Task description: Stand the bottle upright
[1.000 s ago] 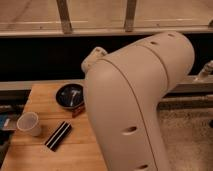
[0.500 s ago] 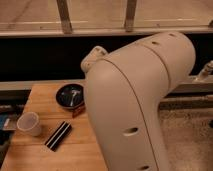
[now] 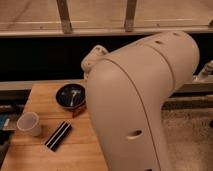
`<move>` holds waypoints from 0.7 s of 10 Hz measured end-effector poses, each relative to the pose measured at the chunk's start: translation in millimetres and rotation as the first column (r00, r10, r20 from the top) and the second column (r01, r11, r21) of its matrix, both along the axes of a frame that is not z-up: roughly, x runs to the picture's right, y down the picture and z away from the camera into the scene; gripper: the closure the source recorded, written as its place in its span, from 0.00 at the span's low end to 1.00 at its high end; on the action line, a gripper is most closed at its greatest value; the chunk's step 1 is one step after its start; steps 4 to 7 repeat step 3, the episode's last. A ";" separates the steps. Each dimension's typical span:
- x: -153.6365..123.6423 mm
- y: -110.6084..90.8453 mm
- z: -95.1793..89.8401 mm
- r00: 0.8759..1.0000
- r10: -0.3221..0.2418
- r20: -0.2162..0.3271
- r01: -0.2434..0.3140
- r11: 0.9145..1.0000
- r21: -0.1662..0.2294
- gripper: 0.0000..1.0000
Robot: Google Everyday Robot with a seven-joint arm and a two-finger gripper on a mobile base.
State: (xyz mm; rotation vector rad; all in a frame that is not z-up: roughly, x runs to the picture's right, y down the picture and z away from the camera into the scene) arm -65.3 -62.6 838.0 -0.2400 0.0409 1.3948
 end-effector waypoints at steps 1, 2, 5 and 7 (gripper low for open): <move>1.6 0.9 -1.2 1.000 0.001 -0.001 -0.001 1.000 0.001 0.32; 3.7 2.0 -2.0 1.000 0.004 -0.001 -0.004 1.000 0.001 0.32; 5.2 3.5 -2.8 1.000 0.007 0.009 -0.007 1.000 -0.004 0.32; 5.2 3.5 -2.8 1.000 0.007 0.009 -0.007 1.000 -0.004 0.32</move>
